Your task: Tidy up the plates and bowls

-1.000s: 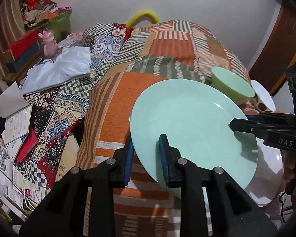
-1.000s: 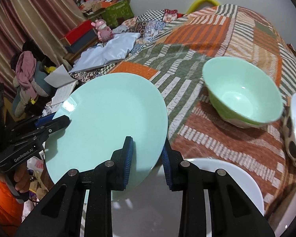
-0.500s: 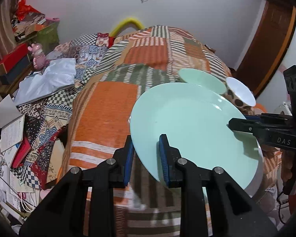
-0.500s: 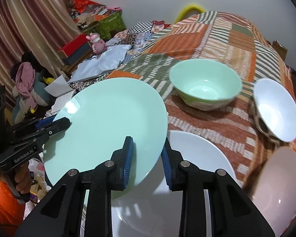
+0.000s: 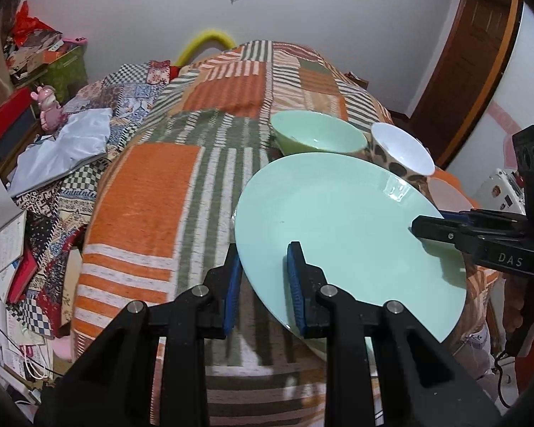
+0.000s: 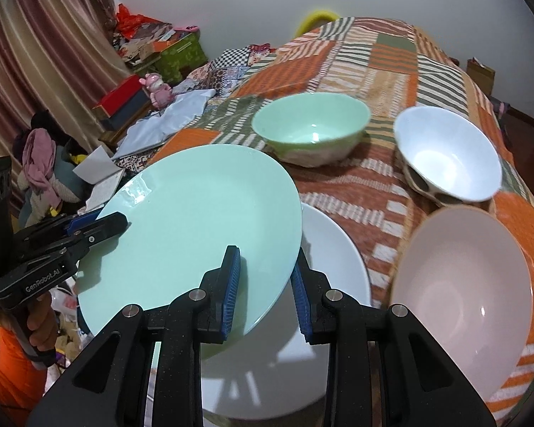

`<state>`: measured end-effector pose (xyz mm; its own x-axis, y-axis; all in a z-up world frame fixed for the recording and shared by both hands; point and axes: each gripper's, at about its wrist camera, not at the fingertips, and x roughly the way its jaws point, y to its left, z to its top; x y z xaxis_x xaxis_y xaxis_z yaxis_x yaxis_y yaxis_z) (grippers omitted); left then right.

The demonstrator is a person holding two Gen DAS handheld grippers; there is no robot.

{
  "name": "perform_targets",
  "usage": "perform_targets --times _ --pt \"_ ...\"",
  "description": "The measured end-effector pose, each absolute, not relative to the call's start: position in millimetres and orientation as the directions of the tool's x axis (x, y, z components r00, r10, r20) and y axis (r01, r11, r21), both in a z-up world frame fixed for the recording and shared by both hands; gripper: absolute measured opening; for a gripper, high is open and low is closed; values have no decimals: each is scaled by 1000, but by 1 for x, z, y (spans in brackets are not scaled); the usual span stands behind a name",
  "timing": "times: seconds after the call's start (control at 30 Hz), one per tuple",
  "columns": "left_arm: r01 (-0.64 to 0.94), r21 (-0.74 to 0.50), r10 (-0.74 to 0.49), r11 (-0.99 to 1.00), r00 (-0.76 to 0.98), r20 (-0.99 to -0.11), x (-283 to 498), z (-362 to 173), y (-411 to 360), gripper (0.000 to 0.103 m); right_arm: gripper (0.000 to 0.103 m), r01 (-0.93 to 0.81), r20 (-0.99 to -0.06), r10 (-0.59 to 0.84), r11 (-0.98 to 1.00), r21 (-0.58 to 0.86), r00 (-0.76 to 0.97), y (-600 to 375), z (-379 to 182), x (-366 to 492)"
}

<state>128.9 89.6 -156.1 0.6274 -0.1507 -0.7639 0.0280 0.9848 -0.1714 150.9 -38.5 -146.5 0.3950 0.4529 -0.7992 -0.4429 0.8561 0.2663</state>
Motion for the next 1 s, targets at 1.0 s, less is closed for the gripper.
perform_targets --times 1.0 --pt "29 -211 -194 977 534 -823 141 -205 65 24 27 -354 -835 378 904 240 401 -57 -174 123"
